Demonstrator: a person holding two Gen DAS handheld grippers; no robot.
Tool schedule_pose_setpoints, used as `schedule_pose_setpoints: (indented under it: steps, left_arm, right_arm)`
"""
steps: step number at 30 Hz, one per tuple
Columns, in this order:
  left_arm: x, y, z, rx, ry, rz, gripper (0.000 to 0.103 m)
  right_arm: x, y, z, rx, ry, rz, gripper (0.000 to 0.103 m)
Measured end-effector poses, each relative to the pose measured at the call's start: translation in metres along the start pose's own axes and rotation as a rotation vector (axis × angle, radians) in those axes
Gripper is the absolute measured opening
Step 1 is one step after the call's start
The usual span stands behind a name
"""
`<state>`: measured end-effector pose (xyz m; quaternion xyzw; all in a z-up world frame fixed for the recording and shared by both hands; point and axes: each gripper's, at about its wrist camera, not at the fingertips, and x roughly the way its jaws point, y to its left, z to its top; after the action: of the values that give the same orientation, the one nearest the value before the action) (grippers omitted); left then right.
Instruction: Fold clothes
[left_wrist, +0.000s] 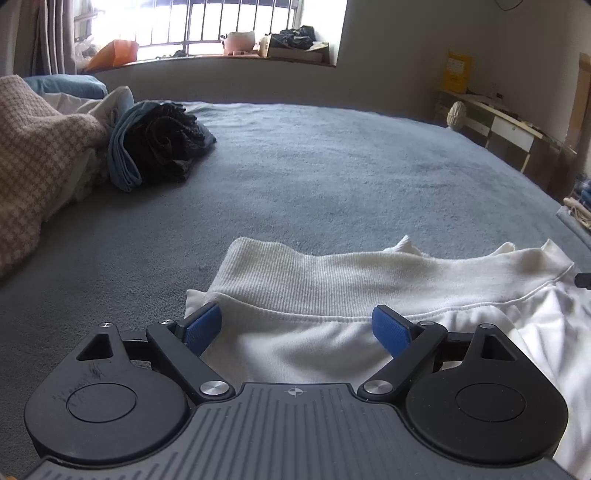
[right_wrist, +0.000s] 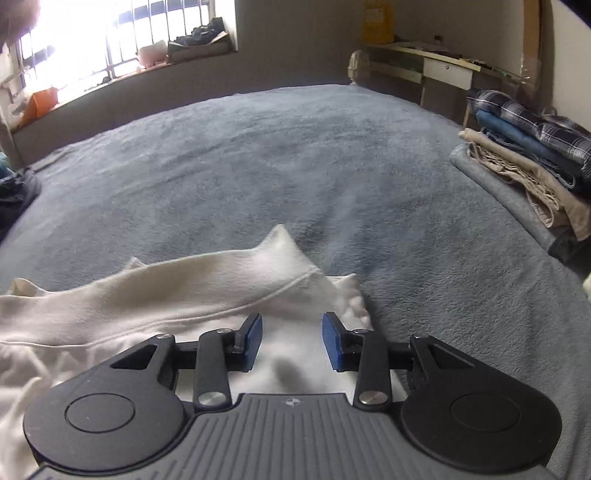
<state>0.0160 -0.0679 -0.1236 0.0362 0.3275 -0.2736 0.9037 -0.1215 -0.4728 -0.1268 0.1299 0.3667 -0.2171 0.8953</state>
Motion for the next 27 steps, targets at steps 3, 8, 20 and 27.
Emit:
schedule_pose_setpoints:
  steps: [3, 8, 20, 27]
  left_arm:
    - [-0.018, -0.013, 0.001, 0.042, -0.043, -0.048, 0.090]
    - [-0.007, -0.043, -0.020, 0.113, 0.074, -0.141, 0.090]
    - [-0.005, -0.014, -0.028, 0.033, 0.081, -0.087, 0.089]
    - [-0.057, -0.001, -0.033, 0.068, 0.052, -0.117, 0.089]
  right_arm:
    - [-0.016, 0.027, -0.002, -0.067, 0.002, 0.150, 0.039]
    - [-0.011, 0.081, -0.029, -0.232, 0.069, 0.405, 0.038]
    - [-0.002, -0.042, -0.025, 0.084, 0.022, 0.054, 0.036]
    - [-0.048, -0.023, -0.028, 0.043, 0.033, 0.106, 0.038]
